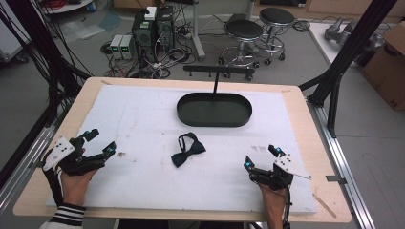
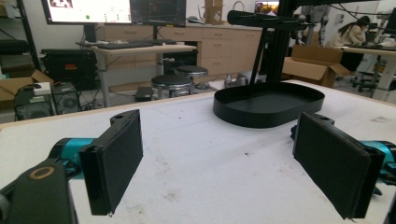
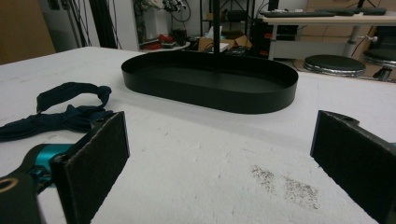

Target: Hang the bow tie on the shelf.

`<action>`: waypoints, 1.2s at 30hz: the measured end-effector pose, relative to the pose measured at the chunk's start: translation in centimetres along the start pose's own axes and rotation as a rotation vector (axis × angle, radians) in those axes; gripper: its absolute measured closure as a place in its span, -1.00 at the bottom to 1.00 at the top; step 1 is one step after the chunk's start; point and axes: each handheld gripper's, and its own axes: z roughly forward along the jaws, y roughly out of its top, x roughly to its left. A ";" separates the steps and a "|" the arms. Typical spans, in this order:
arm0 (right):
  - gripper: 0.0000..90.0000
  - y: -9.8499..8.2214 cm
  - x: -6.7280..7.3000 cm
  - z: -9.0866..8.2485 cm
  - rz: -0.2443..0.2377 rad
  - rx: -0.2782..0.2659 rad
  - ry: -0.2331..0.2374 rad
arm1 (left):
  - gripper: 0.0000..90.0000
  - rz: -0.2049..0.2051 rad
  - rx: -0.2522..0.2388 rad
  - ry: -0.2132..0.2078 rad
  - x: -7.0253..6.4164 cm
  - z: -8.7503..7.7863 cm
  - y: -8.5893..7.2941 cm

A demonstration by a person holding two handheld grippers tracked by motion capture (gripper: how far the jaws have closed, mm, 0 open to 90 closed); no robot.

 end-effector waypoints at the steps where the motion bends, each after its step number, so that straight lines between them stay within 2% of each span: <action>1: -0.92 0.0 0.0 0.0 0.001 0.000 0.001 | -0.64 0.002 0.003 -0.009 -0.2 0.2 0.2; 5: -0.92 0.0 0.0 0.0 0.001 0.001 0.001 | -0.64 0.024 0.036 -0.053 -1.2 1.4 1.5; 10: -0.92 0.0 0.0 0.0 0.005 0.002 0.001 | -0.64 0.028 0.050 -0.089 -2.3 2.5 2.6; 14: -0.92 0.0 0.0 0.0 0.008 0.002 0.004 | -0.63 0.059 0.078 -0.119 -3.3 3.6 3.7; 20: -0.92 0.0 -0.1 0.0 0.007 -0.001 0.005 | -0.63 0.080 0.127 -0.155 -4.5 5.2 5.3; 26: -0.92 0.0 -0.1 0.0 0.007 0.001 0.004 | -0.63 0.079 0.165 -0.177 -5.3 6.2 5.8; 36: -0.92 0.0 -0.1 0.0 0.009 -0.001 0.004 | -0.63 0.118 0.295 -0.274 -7.9 9.4 6.5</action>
